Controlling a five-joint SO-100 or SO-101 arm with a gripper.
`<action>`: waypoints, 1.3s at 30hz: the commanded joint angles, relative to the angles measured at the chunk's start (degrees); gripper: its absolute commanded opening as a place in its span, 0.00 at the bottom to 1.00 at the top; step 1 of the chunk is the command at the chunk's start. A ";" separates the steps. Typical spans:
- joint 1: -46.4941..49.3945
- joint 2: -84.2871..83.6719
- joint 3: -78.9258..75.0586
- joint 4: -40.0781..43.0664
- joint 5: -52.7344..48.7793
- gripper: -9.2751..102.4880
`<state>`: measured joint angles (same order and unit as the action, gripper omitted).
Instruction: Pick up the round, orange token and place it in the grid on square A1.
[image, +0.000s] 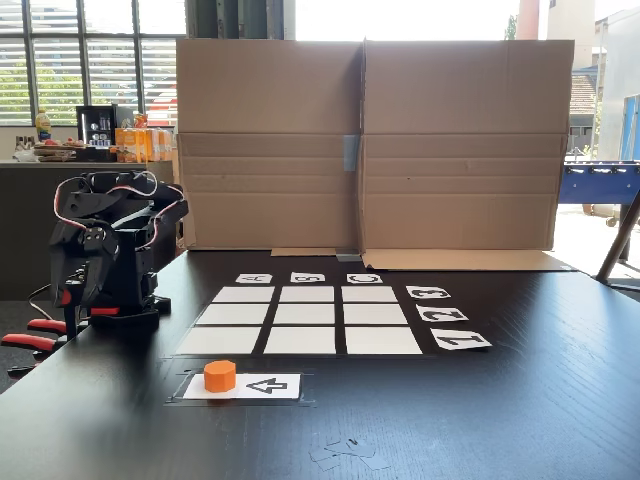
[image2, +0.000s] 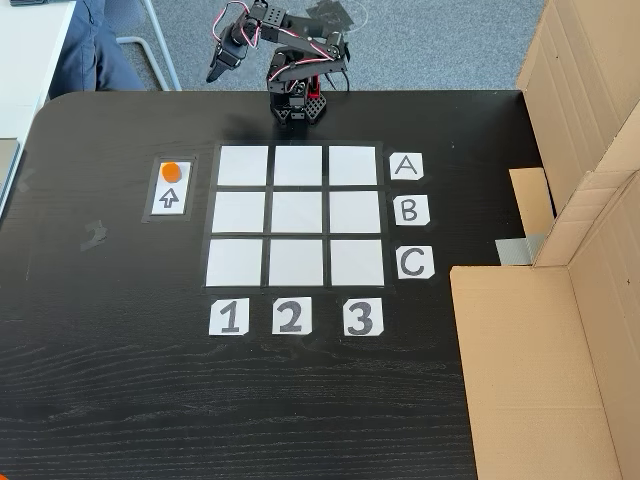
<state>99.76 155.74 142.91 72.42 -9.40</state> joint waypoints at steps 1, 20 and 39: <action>-0.88 -5.10 -8.53 2.55 0.18 0.25; -16.08 -38.58 -43.15 15.38 3.16 0.29; -30.41 -59.77 -60.12 14.85 12.22 0.36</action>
<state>71.46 97.03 85.43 87.71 1.85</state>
